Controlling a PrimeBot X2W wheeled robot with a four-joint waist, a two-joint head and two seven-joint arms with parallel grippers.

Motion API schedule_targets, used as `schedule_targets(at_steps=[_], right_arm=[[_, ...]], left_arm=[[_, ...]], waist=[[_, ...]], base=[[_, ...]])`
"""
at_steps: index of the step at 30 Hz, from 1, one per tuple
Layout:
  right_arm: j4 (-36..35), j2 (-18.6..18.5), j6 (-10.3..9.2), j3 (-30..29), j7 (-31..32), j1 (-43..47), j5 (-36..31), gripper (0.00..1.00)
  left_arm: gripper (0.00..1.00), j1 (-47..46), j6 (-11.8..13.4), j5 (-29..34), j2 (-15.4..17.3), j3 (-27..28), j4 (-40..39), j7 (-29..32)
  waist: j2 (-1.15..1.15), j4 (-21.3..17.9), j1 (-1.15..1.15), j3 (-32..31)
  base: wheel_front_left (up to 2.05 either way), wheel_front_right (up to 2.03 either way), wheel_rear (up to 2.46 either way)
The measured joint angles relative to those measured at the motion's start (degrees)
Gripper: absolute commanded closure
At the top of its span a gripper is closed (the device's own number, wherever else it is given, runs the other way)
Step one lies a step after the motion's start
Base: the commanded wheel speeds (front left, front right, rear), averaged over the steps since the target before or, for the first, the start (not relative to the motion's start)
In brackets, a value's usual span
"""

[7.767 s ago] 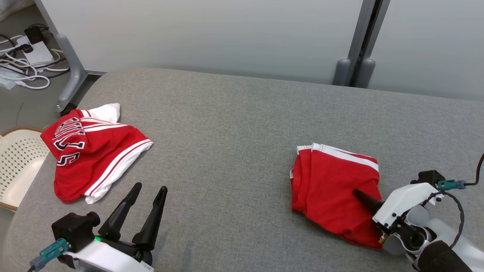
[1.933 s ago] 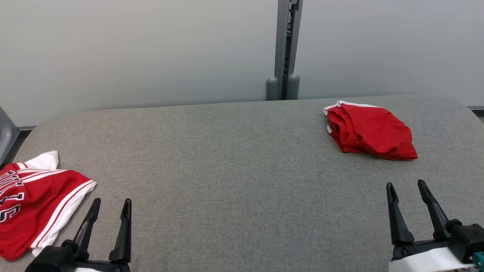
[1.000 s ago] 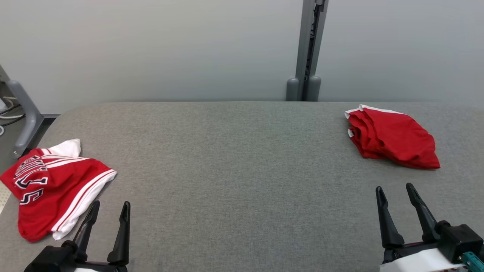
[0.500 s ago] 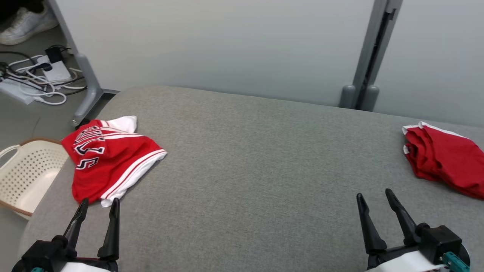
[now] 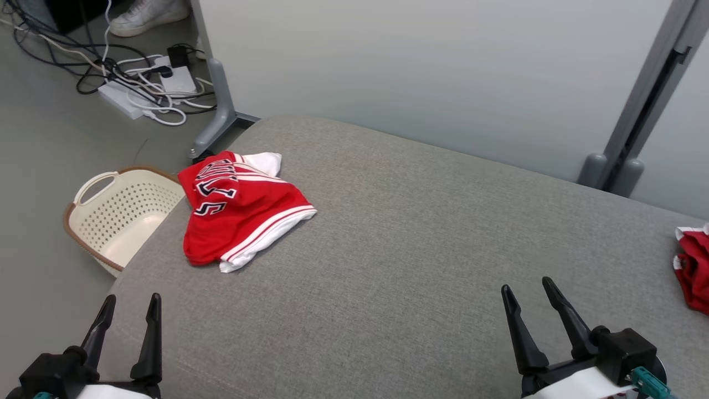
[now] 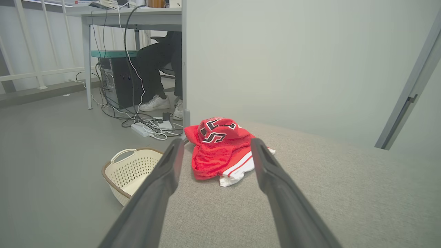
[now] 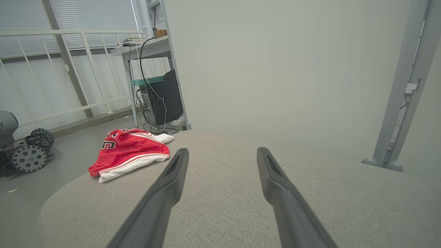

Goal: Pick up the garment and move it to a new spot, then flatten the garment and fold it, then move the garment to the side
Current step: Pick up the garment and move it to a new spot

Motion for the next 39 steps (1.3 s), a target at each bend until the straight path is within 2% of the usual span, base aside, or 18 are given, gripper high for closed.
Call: schedule_targets(at_steps=[9,22,31,39], right_arm=[[0.1,0.0,0.0,1.0,0.0,-0.3,0.6,0.0],[0.3,0.0,0.0,1.8,0.0,-1.2,1.1,0.0],[0.1,0.0,0.0,1.9,0.0,-2.7,0.8,0.0],[0.3,0.0,0.0,2.7,0.0,-5.9,-0.1,0.0]], left_arm=[[0.0,0.9,0.3,-0.4,1.3,0.6,-0.5,0.5],[0.0,0.7,0.7,-1.3,1.7,0.6,-1.2,1.0],[0.0,-6.9,-1.7,-4.3,5.2,1.8,-0.3,5.2],[0.0,-18.8,-4.6,-11.9,9.3,4.1,7.4,13.2]], waist=[[0.0,2.8,0.0,-0.3],[0.0,1.2,0.0,0.2],[0.0,-1.0,0.0,2.2],[0.0,-5.2,0.0,5.8]], base=[[0.0,0.0,0.0],[0.0,0.0,0.0],[0.0,0.0,0.0],[0.0,0.0,0.0]])
